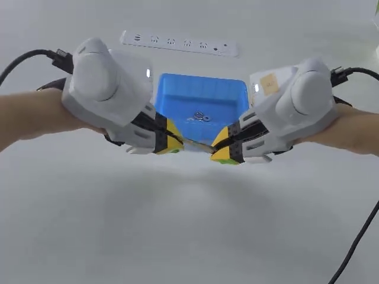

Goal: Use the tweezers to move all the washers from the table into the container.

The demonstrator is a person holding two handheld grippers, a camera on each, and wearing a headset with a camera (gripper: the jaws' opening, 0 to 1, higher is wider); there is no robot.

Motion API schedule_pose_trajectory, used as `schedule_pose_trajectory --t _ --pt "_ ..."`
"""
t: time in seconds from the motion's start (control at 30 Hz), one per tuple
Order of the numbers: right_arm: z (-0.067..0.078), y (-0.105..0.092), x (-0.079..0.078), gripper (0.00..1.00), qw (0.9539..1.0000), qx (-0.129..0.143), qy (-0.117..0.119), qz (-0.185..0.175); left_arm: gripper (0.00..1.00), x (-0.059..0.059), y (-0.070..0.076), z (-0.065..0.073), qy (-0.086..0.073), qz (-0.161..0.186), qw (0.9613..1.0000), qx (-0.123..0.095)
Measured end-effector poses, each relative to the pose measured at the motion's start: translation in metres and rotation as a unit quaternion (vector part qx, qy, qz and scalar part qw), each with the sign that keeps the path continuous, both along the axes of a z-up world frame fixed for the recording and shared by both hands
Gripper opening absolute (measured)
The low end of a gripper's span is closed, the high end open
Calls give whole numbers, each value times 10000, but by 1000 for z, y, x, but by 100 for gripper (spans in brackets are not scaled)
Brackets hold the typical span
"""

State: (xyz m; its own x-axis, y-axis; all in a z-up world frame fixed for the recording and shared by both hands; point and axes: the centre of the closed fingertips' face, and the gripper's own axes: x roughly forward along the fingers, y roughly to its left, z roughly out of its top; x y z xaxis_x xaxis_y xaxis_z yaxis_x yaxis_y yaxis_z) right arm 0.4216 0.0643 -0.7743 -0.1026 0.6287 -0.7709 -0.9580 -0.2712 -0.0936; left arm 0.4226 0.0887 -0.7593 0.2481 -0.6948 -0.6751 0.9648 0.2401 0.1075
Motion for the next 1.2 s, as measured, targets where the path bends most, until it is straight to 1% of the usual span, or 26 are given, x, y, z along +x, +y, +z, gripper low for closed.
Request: schedule_pose_trajectory --t 0.03,0.07,0.1,0.13,0.2,0.27,0.33,0.37,0.4,0.43,0.47,0.5,0.53,0.67,0.77,0.83,0.9,0.97,1.0,1.03,1.1,1.13,1.17,1.2 --pt "-3 -1 1 7 9999 -73 -59 35 5 0 -1 -4 17 6 10000 27" --pt "-7 -2 -1 7 9998 -171 -38 49 5 -1 -1 -10 52 -3 10000 74" --pt "-10 -3 -2 7 9996 -257 -24 75 5 -1 -1 -13 52 -4 9999 94" --pt "-13 -3 -1 7 9995 -306 -86 85 6 0 0 -19 70 53 9999 137" --pt "-19 -5 -1 8 9990 -441 -53 106 7 -2 1 -29 129 58 9996 247" --pt "-23 -6 -1 8 9985 -527 -100 143 9 0 2 -32 117 121 9994 312" --pt "-26 -6 -2 8 9977 -634 -136 194 9 -4 1 -35 273 91 9991 316" --pt "-29 -7 -4 8 9971 -721 -132 225 10 -4 0 -36 256 89 9991 328" --pt "-31 -8 -4 8 9965 -784 -167 226 12 -3 0 -38 273 94 9989 364" --pt "-33 -7 -4 8 9961 -824 -204 229 12 -4 1 -40 293 66 9987 422" --pt "-34 -7 -4 8 9959 -858 -197 204 12 -4 0 -41 277 42 9986 440" --pt "-34 -5 -4 8 9961 -838 -191 173 12 -3 1 -44 283 61 9984 481" --pt "-36 -4 -2 9 9961 -850 -190 110 12 -2 0 -42 311 109 9987 401" --pt "-35 -3 -1 10 9954 -928 -231 78 12 0 2 -42 349 130 9984 423" --pt "-35 -4 0 11 9954 -928 -239 17 12 0 1 -42 335 160 9984 437" --pt "-35 -5 0 11 9957 -906 -161 -124 12 -2 1 -42 373 180 9981 457" --pt "-36 -5 1 11 9951 -905 23 -389 13 -6 -2 -42 456 178 9979 423" --pt "-35 -5 2 12 9949 -921 61 -410 16 -9 -2 -42 554 278 9974 380" --pt "-35 -5 1 13 9946 -930 116 -451 17 -9 -2 -41 556 277 9973 379" --pt "-35 -5 0 13 9944 -927 149 -480 18 -8 0 -41 520 328 9972 416" --pt "-35 -6 0 14 9944 -889 190 -533 18 -8 3 -37 462 371 9974 419" --pt "-35 -6 -1 15 9942 -862 249 -591 18 -7 4 -34 456 410 9974 390" --pt "-34 -6 -3 18 9934 -814 356 -730 18 -5 6 -30 423 504 9973 331" --pt "-34 -6 -2 21 9930 -804 340 -793 18 -4 7 -27 405 582 9971 285"
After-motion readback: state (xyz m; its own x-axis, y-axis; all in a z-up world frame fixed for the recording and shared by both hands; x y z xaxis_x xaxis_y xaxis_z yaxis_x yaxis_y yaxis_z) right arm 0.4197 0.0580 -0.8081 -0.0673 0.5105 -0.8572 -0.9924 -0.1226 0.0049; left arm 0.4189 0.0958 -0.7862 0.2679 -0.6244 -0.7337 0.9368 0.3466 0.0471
